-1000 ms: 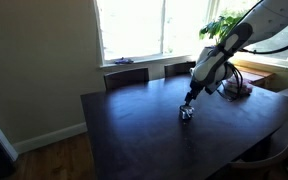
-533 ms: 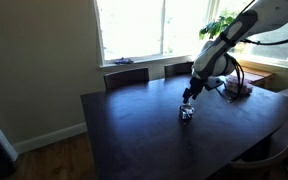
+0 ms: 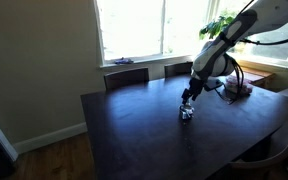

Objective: Unstack the measuring cups

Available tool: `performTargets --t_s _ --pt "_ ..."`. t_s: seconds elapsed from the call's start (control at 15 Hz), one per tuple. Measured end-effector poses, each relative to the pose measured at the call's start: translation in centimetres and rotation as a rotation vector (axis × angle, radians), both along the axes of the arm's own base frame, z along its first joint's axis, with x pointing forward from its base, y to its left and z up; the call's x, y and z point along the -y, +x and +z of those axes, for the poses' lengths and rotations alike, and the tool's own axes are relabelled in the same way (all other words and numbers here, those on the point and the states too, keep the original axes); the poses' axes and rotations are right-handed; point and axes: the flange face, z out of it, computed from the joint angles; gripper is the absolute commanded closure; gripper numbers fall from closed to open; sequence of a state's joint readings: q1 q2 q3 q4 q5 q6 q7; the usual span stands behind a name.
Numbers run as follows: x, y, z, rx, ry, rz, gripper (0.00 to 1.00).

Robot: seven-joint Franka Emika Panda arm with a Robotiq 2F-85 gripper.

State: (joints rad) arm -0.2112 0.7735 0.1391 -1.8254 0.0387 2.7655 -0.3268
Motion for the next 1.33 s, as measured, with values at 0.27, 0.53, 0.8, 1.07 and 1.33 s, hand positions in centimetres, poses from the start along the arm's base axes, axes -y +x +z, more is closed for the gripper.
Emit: performTargets --t_s 0.27,0.53,0.8,1.07,1.33 --pt "-1.4 -0.3 -0.5 -0.014 0.049 -0.042 0.0" --pt "-3.1 -1.1 -1.2 -0.041 0.1 -0.083 0.0" --pt "-3.9 -1.5 -1.8 -0.047 0.116 -0.083 0.0" --pt "-3.9 -1.6 -3.0 -0.056 0.134 -0.089 0.25" --pt "-3.1 -1.5 -4.4 -0.066 0.152 -0.106 0.47"
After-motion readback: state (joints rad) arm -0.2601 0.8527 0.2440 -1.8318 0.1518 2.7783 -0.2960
